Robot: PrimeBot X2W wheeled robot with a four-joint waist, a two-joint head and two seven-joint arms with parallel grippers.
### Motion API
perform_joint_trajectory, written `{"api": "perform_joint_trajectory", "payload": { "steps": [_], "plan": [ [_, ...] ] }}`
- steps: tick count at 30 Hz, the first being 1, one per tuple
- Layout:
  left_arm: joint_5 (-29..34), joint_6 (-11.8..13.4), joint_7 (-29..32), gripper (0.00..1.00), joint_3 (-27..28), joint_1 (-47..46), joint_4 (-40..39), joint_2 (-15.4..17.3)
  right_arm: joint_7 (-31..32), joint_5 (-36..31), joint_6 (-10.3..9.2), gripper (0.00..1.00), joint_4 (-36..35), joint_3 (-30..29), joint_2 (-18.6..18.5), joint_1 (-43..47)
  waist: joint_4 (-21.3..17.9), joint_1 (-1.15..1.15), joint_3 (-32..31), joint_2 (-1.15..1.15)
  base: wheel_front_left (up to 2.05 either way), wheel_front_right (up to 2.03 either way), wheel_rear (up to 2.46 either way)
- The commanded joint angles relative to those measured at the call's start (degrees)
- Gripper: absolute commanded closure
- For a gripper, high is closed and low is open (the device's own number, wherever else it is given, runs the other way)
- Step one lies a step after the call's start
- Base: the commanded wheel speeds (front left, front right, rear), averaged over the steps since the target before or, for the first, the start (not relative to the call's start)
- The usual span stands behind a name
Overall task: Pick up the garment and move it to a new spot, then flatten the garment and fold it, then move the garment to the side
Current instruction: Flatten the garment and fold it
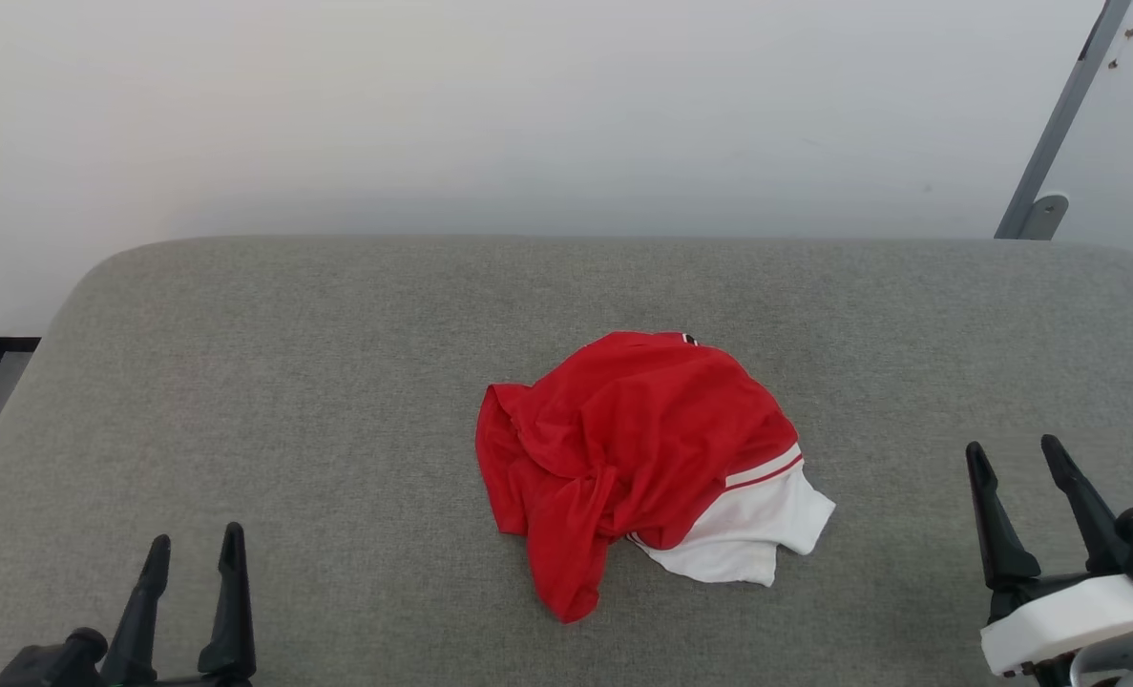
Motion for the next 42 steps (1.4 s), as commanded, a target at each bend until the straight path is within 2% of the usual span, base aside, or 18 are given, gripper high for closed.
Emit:
{"api": "perform_joint_trajectory", "payload": {
  "steps": [1, 7, 11, 25, 33, 37, 38, 39, 42],
  "plan": [
    [0.0, -0.2, -0.4, 0.0, 0.0, 0.4, 0.0, -0.3, 0.2, 0.3, -0.02, 0.0, -0.1, 0.4, 0.1, -0.5, 0.1, 0.0, 0.0, 0.0, 0.0, 0.0, 0.0],
    [0.0, -0.2, -0.4, 0.0, -0.7, -0.1, -0.1, -0.4, 1.3, 0.6, -0.02, 0.0, 0.2, 2.0, -0.4, -0.7, 0.7, 0.0, 0.1, 0.0, 0.0, 0.0, 0.0],
    [-0.2, -0.2, -0.4, 0.0, -1.4, -1.0, -0.2, -0.3, 4.3, 1.1, -0.02, 0.0, 0.6, 5.0, -1.2, -1.2, 2.1, 0.0, 0.6, 0.0, 0.0, 0.0, 0.0],
    [0.8, -0.2, -0.4, 0.0, -6.8, -6.0, 0.1, -1.5, 28.4, 3.9, -0.02, 0.0, 7.4, 21.4, -9.1, -10.5, 10.0, 0.0, 5.6, 0.0, 0.0, 0.0, 0.0],
    [1.1, -0.2, -0.4, 0.0, -8.3, -8.8, 0.2, -2.9, 38.2, 6.1, -0.02, 0.0, 14.0, 29.2, -11.5, -17.4, 13.1, 0.0, 8.3, 0.0, 0.0, 0.0, 0.0],
    [1.2, -0.2, -0.4, 0.0, -8.4, -9.6, 0.1, -3.3, 42.7, 7.5, -0.02, 0.0, 18.6, 35.5, -11.5, -19.8, 14.0, 0.0, 9.3, 0.0, 0.0, 0.0, 0.0],
    [1.1, -0.2, -0.4, 0.0, -8.4, -9.8, 0.0, -3.5, 43.7, 7.6, -0.02, 0.8, 19.2, 37.8, -11.8, -20.3, 14.0, 0.0, 9.5, 0.0, 0.0, 0.0, 0.0],
    [1.2, -0.2, -0.4, 0.0, -8.4, -9.9, 0.0, -3.6, 44.3, 8.5, -0.02, 1.0, 19.7, 39.3, -12.2, -20.7, 14.1, 0.0, 9.6, 0.0, 0.0, 0.0, 0.0],
    [1.2, -0.2, -0.4, 0.0, -7.8, -9.9, 0.1, -3.9, 44.1, 10.5, -0.09, 1.0, 19.3, 40.7, -14.6, -23.2, 13.6, 0.0, 9.9, 0.0, 0.0, 0.0, 0.0]
  ]
}}
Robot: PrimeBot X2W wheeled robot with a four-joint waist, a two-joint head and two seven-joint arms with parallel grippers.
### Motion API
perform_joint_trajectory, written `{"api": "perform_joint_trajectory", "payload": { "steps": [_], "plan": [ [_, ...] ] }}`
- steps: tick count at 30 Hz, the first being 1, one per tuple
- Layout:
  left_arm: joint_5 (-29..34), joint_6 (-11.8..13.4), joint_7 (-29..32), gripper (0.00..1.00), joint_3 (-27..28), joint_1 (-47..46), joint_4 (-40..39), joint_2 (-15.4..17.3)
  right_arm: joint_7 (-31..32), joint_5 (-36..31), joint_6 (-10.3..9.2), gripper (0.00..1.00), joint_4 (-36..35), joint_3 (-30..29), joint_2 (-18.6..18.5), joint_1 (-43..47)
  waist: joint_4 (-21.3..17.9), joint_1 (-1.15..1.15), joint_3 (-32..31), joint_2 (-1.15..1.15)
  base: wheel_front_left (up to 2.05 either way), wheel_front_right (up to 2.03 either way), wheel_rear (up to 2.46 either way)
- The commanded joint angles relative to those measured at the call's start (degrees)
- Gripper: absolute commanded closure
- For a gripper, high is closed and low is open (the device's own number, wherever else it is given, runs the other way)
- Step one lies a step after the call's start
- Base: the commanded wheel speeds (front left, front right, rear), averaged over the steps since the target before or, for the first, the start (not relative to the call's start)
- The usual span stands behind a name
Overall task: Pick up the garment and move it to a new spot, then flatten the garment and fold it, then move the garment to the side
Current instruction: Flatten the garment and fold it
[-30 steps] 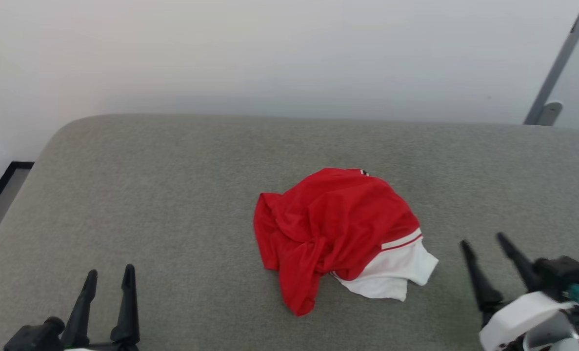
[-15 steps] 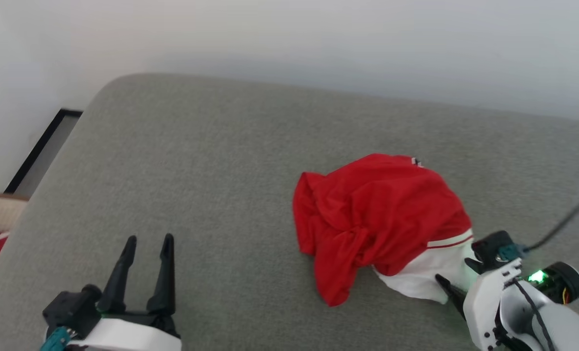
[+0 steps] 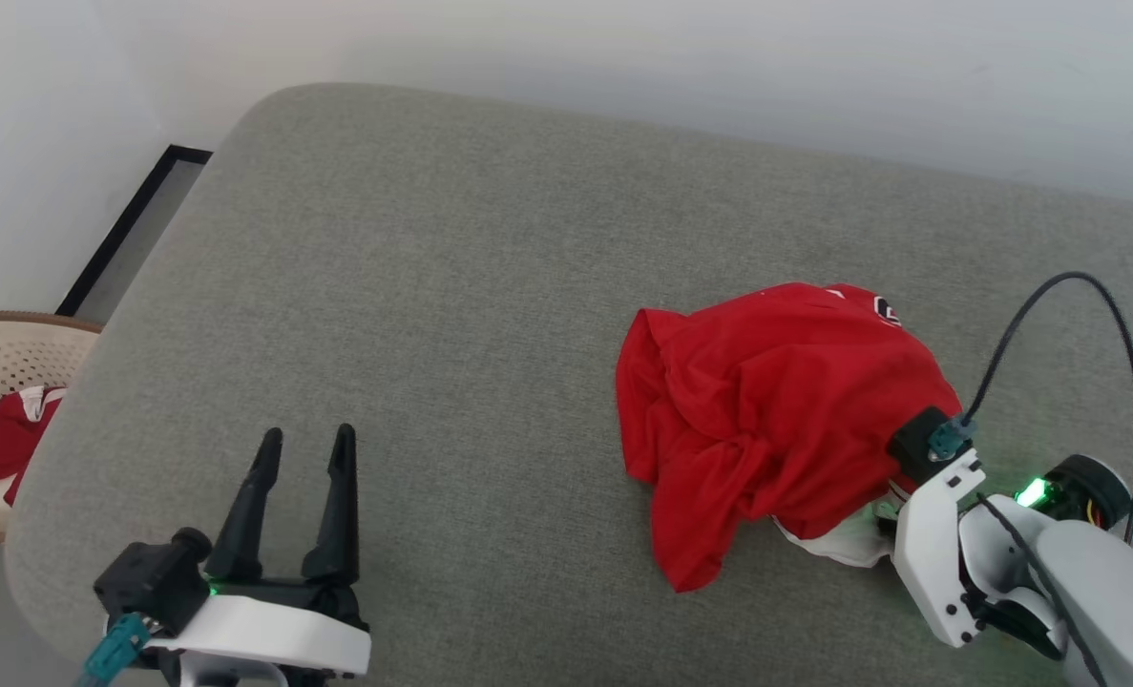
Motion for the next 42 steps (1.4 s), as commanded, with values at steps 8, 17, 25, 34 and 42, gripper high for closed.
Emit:
{"api": "perform_joint_trajectory", "payload": {
  "steps": [8, 17, 25, 34, 42],
  "plan": [
    [0.0, -0.2, -0.3, 0.0, 1.9, 0.3, -0.4, 0.4, 0.9, 5.5, -0.17, 1.0, -9.0, 1.1, -9.3, -1.0, -3.3, 0.0, -0.5, 0.0, 0.0, 0.0, 0.0],
    [-0.4, -0.2, -0.3, 0.0, 1.6, -0.3, -0.4, 1.2, 4.0, 8.8, -0.16, 1.0, -13.6, -10.4, -20.2, 6.6, -5.6, 0.0, 0.2, 0.0, 0.0, 0.0, 0.0],
    [-1.1, -0.2, -0.3, 0.0, 0.4, -1.9, -0.1, 1.6, 1.9, 8.8, -0.15, 1.0, -7.0, -16.8, -16.7, 11.2, -5.7, 0.0, 1.7, 0.0, 0.0, 0.0, 0.0],
    [-3.2, -0.2, -0.2, 0.0, -4.8, -5.4, 2.7, 4.9, -1.7, 7.0, -0.11, 0.0, -1.8, -16.5, -10.4, 8.4, -6.7, 0.0, 1.8, 0.0, 0.0, 0.0, 0.0],
    [-7.4, -0.2, 5.6, 0.0, -9.8, -9.2, 2.4, 9.7, -5.8, 5.6, -0.14, 0.0, -6.8, -22.8, -8.2, 9.4, -10.9, 0.0, -0.4, 0.0, 0.0, 0.0, 0.0]
  ]
}}
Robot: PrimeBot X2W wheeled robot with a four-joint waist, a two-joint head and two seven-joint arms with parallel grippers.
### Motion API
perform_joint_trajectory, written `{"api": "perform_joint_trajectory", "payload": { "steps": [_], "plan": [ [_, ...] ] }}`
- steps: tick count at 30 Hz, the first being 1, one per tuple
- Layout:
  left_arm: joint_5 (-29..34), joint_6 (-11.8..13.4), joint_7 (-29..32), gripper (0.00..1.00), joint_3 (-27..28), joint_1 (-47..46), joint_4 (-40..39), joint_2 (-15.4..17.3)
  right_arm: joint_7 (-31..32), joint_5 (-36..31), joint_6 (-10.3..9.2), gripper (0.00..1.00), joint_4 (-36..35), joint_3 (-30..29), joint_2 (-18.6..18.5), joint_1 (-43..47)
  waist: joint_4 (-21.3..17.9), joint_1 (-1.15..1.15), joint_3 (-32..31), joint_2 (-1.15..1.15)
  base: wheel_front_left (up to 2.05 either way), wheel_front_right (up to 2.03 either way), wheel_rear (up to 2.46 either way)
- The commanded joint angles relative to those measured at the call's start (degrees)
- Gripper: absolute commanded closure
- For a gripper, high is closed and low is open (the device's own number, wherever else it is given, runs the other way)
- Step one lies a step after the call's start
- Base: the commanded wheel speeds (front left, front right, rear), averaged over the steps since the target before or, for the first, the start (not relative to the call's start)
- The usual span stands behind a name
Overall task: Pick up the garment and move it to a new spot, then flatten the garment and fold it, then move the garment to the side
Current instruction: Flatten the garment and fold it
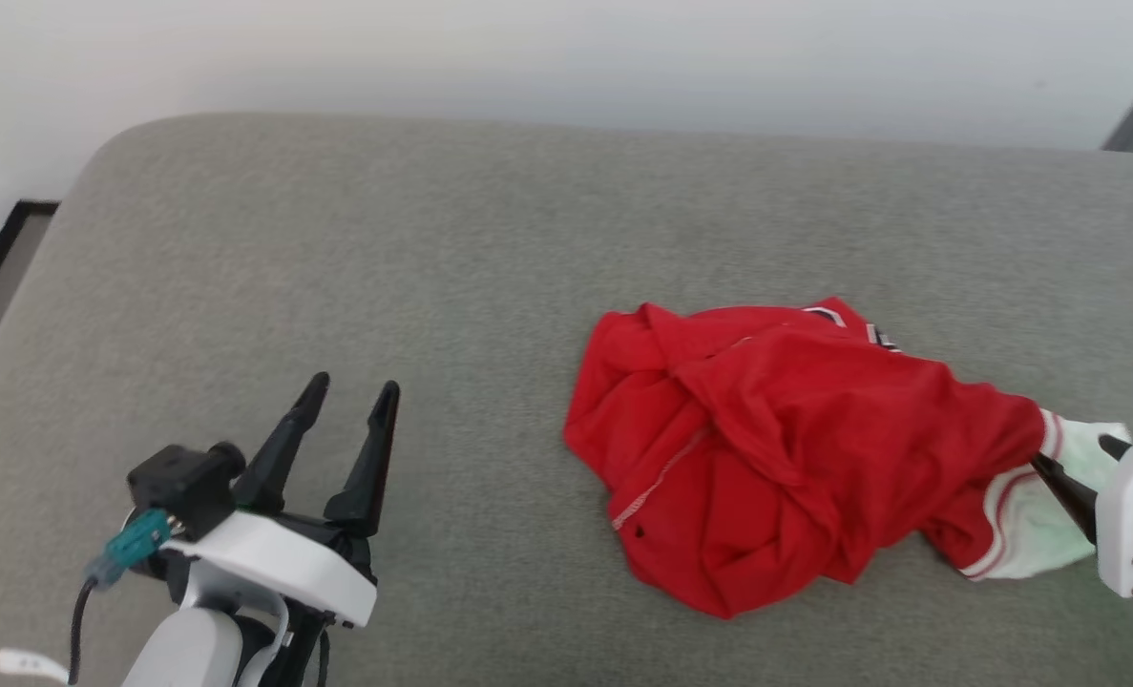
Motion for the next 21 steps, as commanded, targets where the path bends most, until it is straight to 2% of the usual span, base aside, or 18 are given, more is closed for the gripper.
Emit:
{"api": "perform_joint_trajectory", "payload": {
  "steps": [1, 8, 15, 21],
  "plan": [
    [-0.6, -0.2, 1.6, 0.0, -0.9, -1.2, -0.4, 0.8, -1.0, -0.7, -0.04, 0.0, -1.7, -1.5, 1.2, 1.3, -2.0, 0.0, -1.0, 0.0, 0.0, 0.0, 0.0],
    [-3.1, -0.2, 10.7, 0.0, -5.9, -3.5, -1.0, 2.1, -5.9, -6.9, -0.03, 0.0, -9.9, -10.4, 5.8, 5.4, -6.6, 0.0, -2.0, 0.0, 0.0, 0.0, 0.0],
    [-5.2, -0.1, 18.7, 0.0, -10.2, -5.7, 1.3, 2.1, -14.0, -14.7, -0.03, 0.0, -18.3, -20.3, 15.7, 8.6, -11.2, 0.0, -1.4, 0.0, 0.0, 0.0, 0.0],
    [-4.3, 0.5, 23.7, 0.0, -13.2, -7.2, 5.6, 1.7, -23.0, -20.5, -0.04, 0.0, -23.2, -23.9, 23.5, 9.8, -14.9, 0.0, -0.4, 0.0, 0.0, 0.0, 0.0]
  ]
}}
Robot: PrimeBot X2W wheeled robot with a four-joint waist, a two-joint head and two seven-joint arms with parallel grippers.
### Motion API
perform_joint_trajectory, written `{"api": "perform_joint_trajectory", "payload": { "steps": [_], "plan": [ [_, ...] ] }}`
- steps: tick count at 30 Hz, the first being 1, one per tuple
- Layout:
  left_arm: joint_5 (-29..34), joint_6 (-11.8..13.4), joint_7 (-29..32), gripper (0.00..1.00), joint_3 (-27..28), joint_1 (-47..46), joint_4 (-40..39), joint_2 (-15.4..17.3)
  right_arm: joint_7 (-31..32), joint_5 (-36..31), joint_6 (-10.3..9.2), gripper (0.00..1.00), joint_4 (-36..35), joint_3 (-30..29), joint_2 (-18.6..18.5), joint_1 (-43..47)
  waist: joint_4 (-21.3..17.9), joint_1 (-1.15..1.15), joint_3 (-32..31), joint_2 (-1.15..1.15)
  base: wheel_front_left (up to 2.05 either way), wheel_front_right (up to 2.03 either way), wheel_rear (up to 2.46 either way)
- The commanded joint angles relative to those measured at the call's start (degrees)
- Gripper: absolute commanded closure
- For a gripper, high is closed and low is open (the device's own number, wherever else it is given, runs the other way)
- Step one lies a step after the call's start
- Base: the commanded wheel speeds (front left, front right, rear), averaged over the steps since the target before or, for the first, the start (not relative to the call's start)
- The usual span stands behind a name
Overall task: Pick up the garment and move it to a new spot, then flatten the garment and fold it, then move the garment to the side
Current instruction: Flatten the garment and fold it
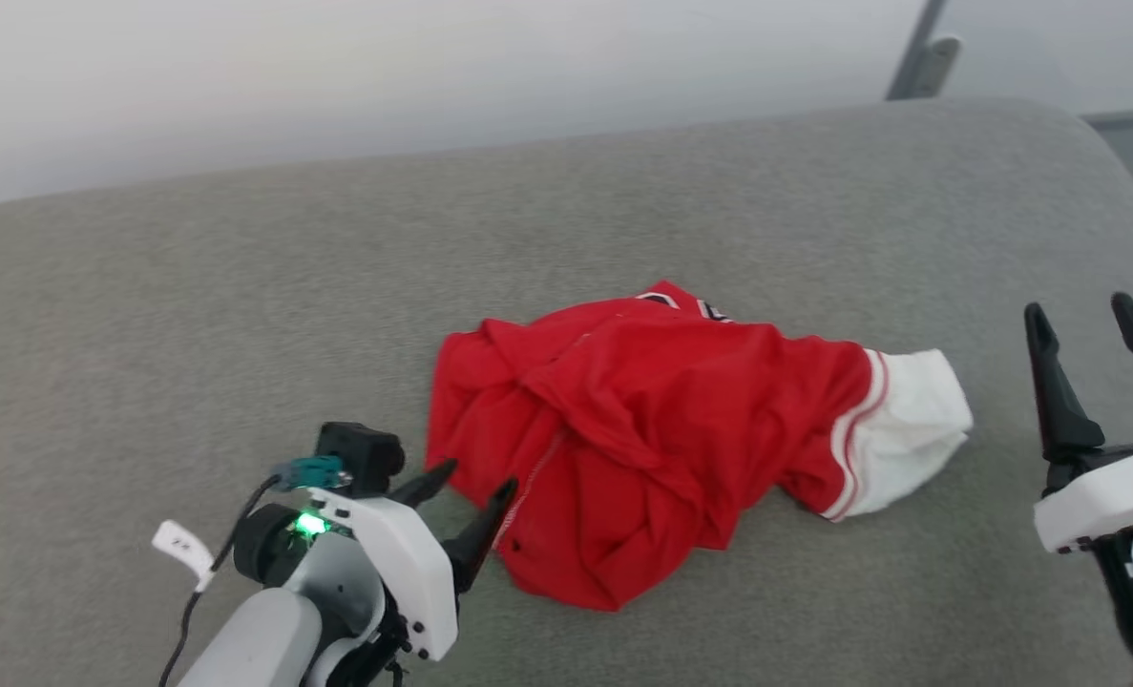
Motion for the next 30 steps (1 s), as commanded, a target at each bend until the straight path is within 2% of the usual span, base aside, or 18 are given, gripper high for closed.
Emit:
{"api": "perform_joint_trajectory", "payload": {
  "steps": [1, 6, 14, 15, 16, 22, 27, 30],
  "plan": [
    [0.3, 0.6, 1.4, 0.0, -0.6, -1.2, 1.3, -0.2, -2.5, -1.2, -0.04, 0.0, -0.5, -0.7, 1.7, 1.0, -1.8, 0.0, 0.7, 0.0, 0.0, 0.0, 0.0],
    [0.9, 2.3, 6.0, 0.0, -2.2, -2.5, 5.2, -0.7, -7.1, -3.3, -0.03, 0.0, -0.1, -1.5, 5.1, 1.8, -3.6, 0.0, 1.5, 0.0, 0.0, 0.0, 0.0],
    [3.6, 4.8, 12.1, 0.0, -5.6, -5.5, 11.5, -1.3, -7.6, -3.6, -0.03, 0.0, 0.9, -1.3, 7.1, 2.0, -4.2, 0.0, 2.5, 0.0, 0.0, 0.0, 0.0],
    [3.8, 4.6, 12.5, 0.55, -6.1, -6.0, 12.5, -1.6, -7.7, -3.6, -0.03, 0.0, 0.9, -1.3, 7.2, 1.8, -4.2, 0.0, 2.6, 0.0, 0.0, 0.0, 0.0],
    [4.3, 4.4, 12.8, 1.0, -6.5, -6.6, 13.3, -1.8, -7.7, -3.4, -0.03, 0.0, 0.9, -1.1, 7.3, 1.6, -4.2, 0.0, 2.7, 0.0, 0.0, 0.0, 0.0],
    [3.4, 3.1, 12.4, 1.0, -6.1, -10.2, 14.3, -1.9, -8.1, -2.6, -0.03, 0.0, 0.8, -1.2, 7.2, 1.0, -3.6, 0.0, 2.9, 0.0, 0.0, 0.0, 0.0],
    [2.5, 4.6, 13.8, 1.0, -2.9, -12.9, 11.1, 1.9, -7.8, -2.2, -0.03, 0.0, 0.3, -2.1, 6.9, 1.6, -2.8, 0.0, 2.6, 0.0, 0.0, 0.0, 0.0],
    [3.0, 6.1, 15.4, 1.0, -0.8, -14.4, 7.6, 5.5, -7.6, -1.9, -0.03, 0.0, 0.1, -2.6, 6.8, 2.1, -2.2, 0.0, 2.2, 0.0, 0.0, 0.0, 0.0]
  ]
}}
